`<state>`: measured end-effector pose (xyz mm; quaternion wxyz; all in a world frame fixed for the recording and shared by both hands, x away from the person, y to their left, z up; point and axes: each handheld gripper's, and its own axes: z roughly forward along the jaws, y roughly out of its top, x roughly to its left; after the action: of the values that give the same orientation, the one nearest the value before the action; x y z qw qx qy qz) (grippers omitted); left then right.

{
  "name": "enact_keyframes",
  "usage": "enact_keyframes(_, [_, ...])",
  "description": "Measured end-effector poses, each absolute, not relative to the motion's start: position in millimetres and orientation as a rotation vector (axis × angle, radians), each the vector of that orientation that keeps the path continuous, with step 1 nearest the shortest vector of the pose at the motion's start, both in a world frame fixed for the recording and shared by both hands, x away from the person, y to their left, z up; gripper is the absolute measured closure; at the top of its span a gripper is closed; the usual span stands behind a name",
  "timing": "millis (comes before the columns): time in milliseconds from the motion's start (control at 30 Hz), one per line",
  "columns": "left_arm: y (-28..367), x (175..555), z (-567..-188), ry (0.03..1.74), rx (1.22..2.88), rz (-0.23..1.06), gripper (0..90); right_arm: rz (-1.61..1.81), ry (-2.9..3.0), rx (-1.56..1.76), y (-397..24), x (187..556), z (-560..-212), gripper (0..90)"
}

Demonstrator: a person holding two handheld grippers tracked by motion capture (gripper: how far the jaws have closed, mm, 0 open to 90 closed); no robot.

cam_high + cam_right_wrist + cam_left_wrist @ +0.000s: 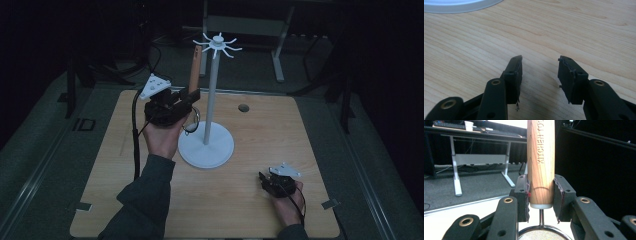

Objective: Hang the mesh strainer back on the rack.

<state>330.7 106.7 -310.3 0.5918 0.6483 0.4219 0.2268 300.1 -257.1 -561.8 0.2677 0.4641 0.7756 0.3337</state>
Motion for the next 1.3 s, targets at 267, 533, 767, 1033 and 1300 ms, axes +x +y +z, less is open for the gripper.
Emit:
enact_keyframes(267, [101.0, 337.4, -309.9, 0.989, 1.521, 0.513, 69.0, 0.901, 2.093, 1.252, -257.1, 300.1, -561.8, 54.1])
enact_keyframes(533, [99.6, 340.1, -310.2, 0.992, 1.536, 0.494, 65.3, 0.903, 2.093, 1.252, -257.1, 299.9, -561.8, 54.0])
enact_keyframes(767, [100.6, 337.1, -309.4, 0.993, 1.529, 0.518, 56.0, 0.902, 2.092, 1.25, -257.3, 299.8, -561.8, 53.9])
enact_keyframes(1033, [98.9, 333.4, -308.6, 0.979, 1.535, 0.549, 53.5, 0.904, 2.091, 1.253, -257.3, 299.5, -561.9, 53.7])
enact_keyframes(1300, [97.8, 330.6, -309.0, 0.98, 1.552, 0.573, 49.7, 0.904, 2.089, 1.253, -257.4, 299.4, -561.9, 53.6])
